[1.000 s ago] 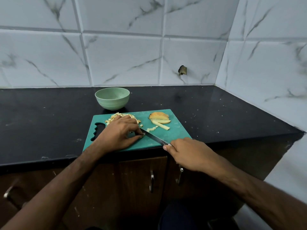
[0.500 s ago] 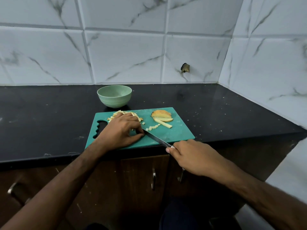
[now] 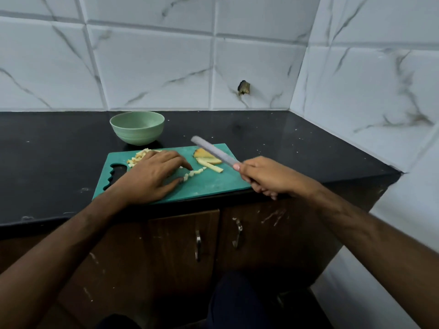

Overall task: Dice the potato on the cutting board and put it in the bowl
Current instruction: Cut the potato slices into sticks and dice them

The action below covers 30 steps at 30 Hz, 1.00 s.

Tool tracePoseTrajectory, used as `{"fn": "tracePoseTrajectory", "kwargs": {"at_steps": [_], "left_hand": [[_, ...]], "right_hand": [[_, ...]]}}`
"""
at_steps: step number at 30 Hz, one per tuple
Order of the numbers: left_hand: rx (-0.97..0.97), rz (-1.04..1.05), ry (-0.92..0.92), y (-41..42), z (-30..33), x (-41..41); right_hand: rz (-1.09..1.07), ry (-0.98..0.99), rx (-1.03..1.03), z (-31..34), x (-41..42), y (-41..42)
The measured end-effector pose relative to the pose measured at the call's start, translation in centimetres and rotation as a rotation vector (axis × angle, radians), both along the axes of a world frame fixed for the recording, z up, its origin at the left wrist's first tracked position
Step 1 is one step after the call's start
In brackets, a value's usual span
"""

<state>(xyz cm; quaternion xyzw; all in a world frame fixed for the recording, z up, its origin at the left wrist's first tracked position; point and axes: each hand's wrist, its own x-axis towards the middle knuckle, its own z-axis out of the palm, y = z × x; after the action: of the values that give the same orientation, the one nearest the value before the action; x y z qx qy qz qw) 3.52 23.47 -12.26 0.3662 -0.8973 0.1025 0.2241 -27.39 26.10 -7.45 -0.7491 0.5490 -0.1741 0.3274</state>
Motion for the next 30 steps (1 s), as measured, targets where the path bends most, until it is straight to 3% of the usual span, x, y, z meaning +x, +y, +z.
{"fn": "tracePoseTrajectory", "kwargs": {"at_steps": [6,12,18,21,25,30], "left_hand": [[0.118,-0.073,-0.212,-1.6,0.2,-2.4],[0.105,-0.043,-0.255,-2.8,0.5,-2.7],[-0.071,0.060,-0.190,-3.2,-0.2,-2.3],[-0.031,0.056,-0.148,-3.6,0.0,-2.2],[0.043,-0.109,-0.219,-4.0,0.3,-2.9],[-0.076,-0.111,-0.288,-4.8,0.6,-3.4]], "right_hand": [[-0.054,-0.283,-0.147,-1.6,0.9,-3.3],[-0.112,-0.425,-0.263,-2.2,1.6,-5.7],[-0.158,-0.596,-0.235,-4.0,1.1,-7.0],[-0.152,-0.608,-0.220,-4.0,1.2,-7.2],[-0.147,-0.615,-0.201,-4.0,1.1,-7.2],[-0.142,-0.607,-0.191,-3.9,1.0,-7.2]]}}
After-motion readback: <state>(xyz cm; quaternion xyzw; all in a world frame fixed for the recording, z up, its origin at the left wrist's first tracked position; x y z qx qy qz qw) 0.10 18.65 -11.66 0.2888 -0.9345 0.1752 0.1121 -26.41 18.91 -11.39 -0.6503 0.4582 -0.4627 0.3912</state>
